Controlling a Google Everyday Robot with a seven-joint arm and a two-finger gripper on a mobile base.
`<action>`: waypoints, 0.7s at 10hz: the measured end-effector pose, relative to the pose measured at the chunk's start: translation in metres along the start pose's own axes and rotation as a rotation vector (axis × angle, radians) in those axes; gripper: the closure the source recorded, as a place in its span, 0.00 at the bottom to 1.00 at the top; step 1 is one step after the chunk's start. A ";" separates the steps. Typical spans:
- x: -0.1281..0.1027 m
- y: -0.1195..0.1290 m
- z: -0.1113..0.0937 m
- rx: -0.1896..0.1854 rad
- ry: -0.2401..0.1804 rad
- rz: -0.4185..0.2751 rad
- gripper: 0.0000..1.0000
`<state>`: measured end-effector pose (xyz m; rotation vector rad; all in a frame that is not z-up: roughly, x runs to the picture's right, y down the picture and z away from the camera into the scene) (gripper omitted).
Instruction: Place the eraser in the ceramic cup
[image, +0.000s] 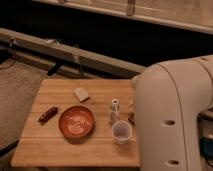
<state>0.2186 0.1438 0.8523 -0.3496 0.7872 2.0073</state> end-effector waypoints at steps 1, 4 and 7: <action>-0.004 -0.005 0.003 -0.005 0.030 0.013 0.20; -0.005 0.000 0.008 -0.018 0.055 0.017 0.20; -0.004 0.004 0.015 -0.024 0.089 0.023 0.20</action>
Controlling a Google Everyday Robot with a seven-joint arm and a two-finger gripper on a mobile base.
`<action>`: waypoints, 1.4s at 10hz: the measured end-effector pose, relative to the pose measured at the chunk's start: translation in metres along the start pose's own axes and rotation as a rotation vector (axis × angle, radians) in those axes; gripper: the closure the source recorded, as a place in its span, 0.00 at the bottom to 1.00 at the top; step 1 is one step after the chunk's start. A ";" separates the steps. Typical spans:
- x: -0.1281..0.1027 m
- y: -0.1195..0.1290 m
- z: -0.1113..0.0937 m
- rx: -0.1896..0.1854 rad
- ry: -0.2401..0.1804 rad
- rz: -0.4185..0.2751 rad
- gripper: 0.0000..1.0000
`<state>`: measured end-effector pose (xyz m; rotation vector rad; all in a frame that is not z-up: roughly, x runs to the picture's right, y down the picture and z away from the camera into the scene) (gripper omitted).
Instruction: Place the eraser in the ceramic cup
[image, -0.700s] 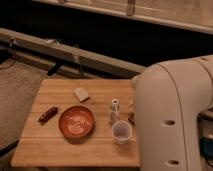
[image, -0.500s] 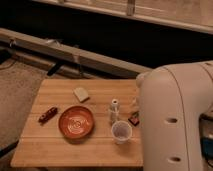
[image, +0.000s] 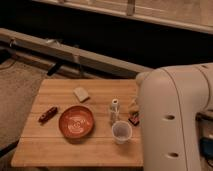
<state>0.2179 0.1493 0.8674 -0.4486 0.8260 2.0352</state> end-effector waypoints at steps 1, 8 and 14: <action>0.001 0.000 0.005 -0.001 0.018 0.004 0.20; 0.004 -0.001 0.019 -0.001 0.041 0.013 0.43; 0.010 -0.005 0.022 -0.016 0.042 0.019 1.00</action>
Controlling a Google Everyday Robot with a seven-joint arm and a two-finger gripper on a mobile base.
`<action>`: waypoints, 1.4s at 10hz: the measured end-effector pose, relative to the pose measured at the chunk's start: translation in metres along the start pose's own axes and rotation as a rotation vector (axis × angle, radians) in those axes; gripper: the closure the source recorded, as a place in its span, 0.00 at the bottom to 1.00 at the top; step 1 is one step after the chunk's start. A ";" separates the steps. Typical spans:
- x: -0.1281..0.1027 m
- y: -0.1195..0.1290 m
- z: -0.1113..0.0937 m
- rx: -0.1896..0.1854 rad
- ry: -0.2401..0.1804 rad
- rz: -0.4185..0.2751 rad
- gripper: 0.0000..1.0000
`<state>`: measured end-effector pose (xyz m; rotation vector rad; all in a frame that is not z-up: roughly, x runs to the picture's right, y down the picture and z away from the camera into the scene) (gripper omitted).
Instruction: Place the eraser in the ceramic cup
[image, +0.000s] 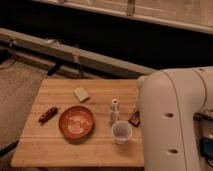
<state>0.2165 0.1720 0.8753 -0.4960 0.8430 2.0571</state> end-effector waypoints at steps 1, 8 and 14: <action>0.000 0.000 -0.007 -0.010 -0.010 -0.001 1.00; 0.030 0.012 -0.147 -0.125 -0.262 -0.117 1.00; 0.128 0.009 -0.191 -0.199 -0.457 -0.225 1.00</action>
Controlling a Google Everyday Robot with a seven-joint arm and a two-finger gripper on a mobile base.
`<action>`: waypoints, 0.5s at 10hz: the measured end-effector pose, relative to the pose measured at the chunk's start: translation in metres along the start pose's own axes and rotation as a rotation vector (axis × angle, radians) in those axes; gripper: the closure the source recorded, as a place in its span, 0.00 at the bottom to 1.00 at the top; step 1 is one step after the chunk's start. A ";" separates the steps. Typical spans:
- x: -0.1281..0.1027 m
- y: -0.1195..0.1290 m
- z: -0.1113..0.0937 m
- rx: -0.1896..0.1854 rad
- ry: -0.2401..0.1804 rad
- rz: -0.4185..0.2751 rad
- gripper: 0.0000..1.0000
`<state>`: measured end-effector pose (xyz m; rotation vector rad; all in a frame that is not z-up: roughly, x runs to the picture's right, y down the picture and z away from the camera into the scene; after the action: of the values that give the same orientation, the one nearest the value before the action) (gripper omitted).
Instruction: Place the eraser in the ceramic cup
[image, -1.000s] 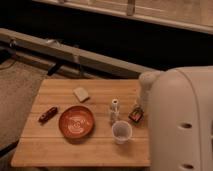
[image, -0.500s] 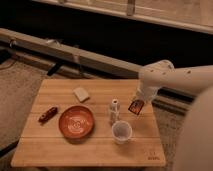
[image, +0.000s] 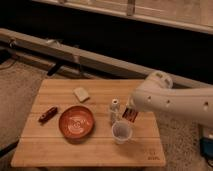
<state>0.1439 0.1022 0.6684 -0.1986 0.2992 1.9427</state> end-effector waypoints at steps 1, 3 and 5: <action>0.007 0.000 -0.004 -0.006 -0.004 -0.001 1.00; 0.029 0.008 -0.008 -0.033 0.002 -0.018 1.00; 0.045 0.010 -0.005 -0.050 0.017 -0.026 1.00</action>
<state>0.1174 0.1367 0.6527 -0.2505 0.2581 1.9248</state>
